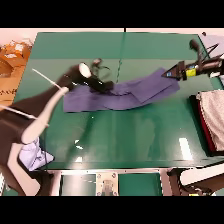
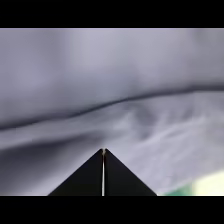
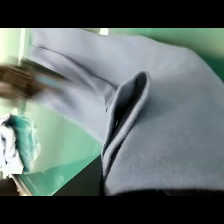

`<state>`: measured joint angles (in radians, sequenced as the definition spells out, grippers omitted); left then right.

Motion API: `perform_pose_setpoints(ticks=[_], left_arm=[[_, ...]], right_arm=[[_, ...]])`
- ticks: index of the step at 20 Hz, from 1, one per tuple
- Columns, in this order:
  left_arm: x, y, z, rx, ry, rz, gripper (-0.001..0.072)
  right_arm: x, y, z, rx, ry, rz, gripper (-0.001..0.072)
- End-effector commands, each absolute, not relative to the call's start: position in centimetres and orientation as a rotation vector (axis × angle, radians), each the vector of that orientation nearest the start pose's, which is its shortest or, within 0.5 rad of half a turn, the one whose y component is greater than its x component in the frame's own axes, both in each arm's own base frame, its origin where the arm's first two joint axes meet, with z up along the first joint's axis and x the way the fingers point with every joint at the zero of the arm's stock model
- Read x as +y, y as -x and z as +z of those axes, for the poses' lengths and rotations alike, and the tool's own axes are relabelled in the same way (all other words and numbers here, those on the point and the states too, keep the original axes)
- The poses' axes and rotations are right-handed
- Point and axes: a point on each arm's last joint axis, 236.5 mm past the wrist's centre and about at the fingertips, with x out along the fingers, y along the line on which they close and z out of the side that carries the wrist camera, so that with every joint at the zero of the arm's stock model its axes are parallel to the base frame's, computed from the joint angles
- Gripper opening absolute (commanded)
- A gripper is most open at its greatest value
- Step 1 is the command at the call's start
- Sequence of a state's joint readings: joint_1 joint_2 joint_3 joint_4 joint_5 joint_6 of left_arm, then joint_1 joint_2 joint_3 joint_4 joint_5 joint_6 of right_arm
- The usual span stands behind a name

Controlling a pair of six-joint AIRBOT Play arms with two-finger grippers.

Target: Fold the shirts.

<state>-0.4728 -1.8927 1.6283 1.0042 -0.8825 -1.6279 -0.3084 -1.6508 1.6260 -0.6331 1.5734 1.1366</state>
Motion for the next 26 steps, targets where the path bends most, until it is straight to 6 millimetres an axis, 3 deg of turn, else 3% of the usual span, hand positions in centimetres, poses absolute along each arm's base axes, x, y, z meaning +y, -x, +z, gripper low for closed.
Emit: perform_pose_setpoints(ticks=[1,4,7,9,10,12,14,15,17,19,22,25,26], left_arm=[[-42.8,-43.3,-8.8,1.22,0.502,-0.63,0.0021],[-44.6,-43.0,-8.8,1.203,0.553,-0.642,0.0022],[-45.1,-42.1,-7.7,1.242,0.53,-0.696,0.0022],[-44.3,-41.0,-6.2,1.299,0.43,-0.799,0.0021],[-42.7,-40.7,-5.2,1.342,0.359,-0.83,0.002],[-37.0,-41.9,-3.7,1.42,0.173,-0.776,0.002],[-28.3,-44.6,-1.9,1.462,-0.038,-0.566,0.002],[-23.4,-45.6,-0.7,1.474,-0.119,-0.446,0.0021],[-15.6,-46.5,1.6,1.48,-0.194,-0.257,0.0021],[-9.9,-46.4,3.0,1.497,-0.197,-0.134,0.0021],[-5.2,-46.8,3.9,1.492,-0.143,-0.069,0.0022],[-2.7,-47.2,3.9,1.49,-0.152,-0.072,0.0022],[-2.1,-47.2,3.9,1.49,-0.153,-0.073,0.0022]], right_arm=[[8.4,-41.7,15.6,1.114,-0.503,0.797,0.0019],[8.8,-40.9,17.3,1.083,-0.467,0.806,0.0018],[8.3,-41.0,16.6,1.101,-0.453,0.783,0.0019],[8.7,-41.0,16.7,1.096,-0.455,0.79,0.0018],[9.0,-41.1,16.9,1.092,-0.458,0.797,0.0019],[10.4,-40.9,17.2,1.107,-0.492,0.81,0.0019],[12.6,-40.6,17.4,1.123,-0.497,0.842,0.0019],[14.3,-40.5,17.5,1.134,-0.5,0.853,0.0019],[18.6,-40.6,17.5,1.129,-0.506,0.876,0.0019],[24.3,-41.2,17.1,1.082,-0.518,0.891,0.0019],[34.3,-42.1,13.7,1.014,-0.565,0.875,0.0019],[44.4,-42.5,6.6,0.963,-0.623,0.8,0.0049],[47.4,-42.6,3.9,0.932,-0.662,0.759,0.0289]])
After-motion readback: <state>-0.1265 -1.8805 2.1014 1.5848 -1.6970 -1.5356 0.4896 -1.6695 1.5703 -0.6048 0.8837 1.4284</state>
